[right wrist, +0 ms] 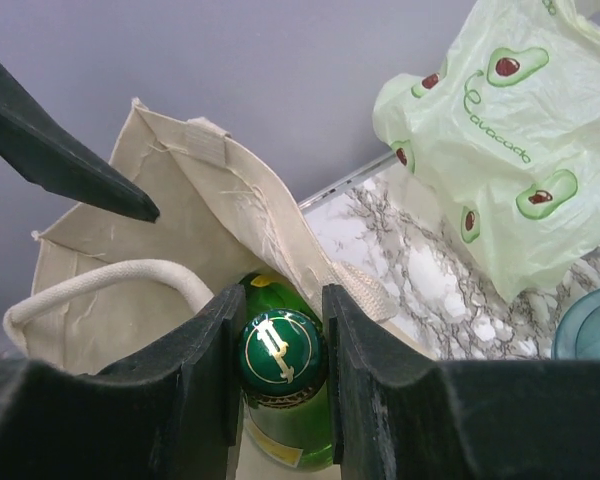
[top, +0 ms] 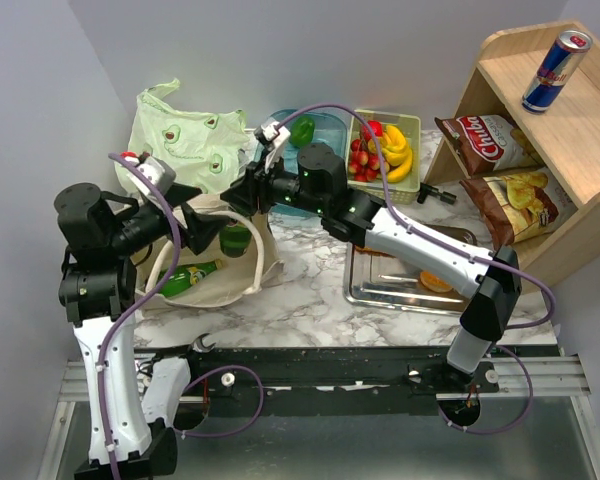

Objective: Untie the knot of the grocery bags and take out the mixed food

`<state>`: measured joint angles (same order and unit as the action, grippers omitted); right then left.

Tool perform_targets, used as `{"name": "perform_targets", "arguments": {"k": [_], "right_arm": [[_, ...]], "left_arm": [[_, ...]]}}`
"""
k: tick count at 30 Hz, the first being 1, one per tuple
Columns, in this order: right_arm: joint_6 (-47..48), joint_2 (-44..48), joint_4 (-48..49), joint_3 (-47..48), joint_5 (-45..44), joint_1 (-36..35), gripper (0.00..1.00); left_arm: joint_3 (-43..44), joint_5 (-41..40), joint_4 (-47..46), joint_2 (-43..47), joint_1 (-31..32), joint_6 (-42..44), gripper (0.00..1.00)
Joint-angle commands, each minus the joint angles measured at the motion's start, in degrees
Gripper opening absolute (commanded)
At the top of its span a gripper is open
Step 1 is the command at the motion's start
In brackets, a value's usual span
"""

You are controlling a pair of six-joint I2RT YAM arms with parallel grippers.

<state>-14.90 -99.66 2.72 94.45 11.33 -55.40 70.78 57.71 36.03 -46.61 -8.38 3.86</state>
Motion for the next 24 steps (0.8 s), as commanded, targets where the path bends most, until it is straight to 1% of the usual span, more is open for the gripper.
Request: {"name": "perform_targets", "arguments": {"k": [1, 3, 4, 6, 10, 12, 14, 18, 20, 23, 24], "right_arm": [[-2.0, 3.5, 5.6, 6.0, 6.2, 0.5, 0.01], [-3.1, 4.2, 4.6, 6.1, 9.4, 0.5, 0.01], [-3.9, 4.6, 3.9, 6.1, 10.8, 0.4, 0.01], [-5.1, 5.1, 3.2, 5.6, 13.5, 0.4, 0.01], [-6.6, 6.0, 2.9, 4.4, 16.2, 0.5, 0.01], [-6.9, 6.5, 3.1, 4.5, 17.2, 0.5, 0.01], [-7.1, 6.8, 3.2, 5.1, 18.4, 0.5, 0.01], [-7.4, 7.2, 2.8, 5.4, 20.0, 0.5, 0.01], [-6.3, 7.3, 2.1, 4.8, 19.8, 0.5, 0.01], [-4.7, 7.1, 0.8, 3.4, 16.4, 1.1, 0.01], [-4.5, 6.8, 0.4, 3.0, 15.7, 1.7, 0.01]], "left_arm": [[4.7, -5.1, -3.4, -2.1, -4.1, -12.0, 0.82], [5.9, -3.0, -6.1, -3.0, -7.3, -16.1, 0.8], [7.2, -3.2, -6.0, -3.7, -8.0, -17.0, 0.78], [11.0, -4.7, -1.6, -6.1, -8.7, -14.7, 0.78], [17.6, -6.0, 12.6, -11.4, -9.8, -1.7, 0.76], [20.6, -5.4, 21.0, -14.4, -10.4, 4.6, 0.71], [22.0, -5.5, 26.7, -16.2, -10.7, 9.4, 0.63], [21.7, -5.1, 35.2, -17.9, -10.6, 17.6, 0.44], [22.2, -1.8, 42.2, -18.6, -10.6, 25.1, 0.39], [23.0, 3.7, 54.0, -19.0, -10.5, 37.1, 0.36], [22.9, 4.7, 56.7, -18.7, -10.4, 39.2, 0.35]]}}
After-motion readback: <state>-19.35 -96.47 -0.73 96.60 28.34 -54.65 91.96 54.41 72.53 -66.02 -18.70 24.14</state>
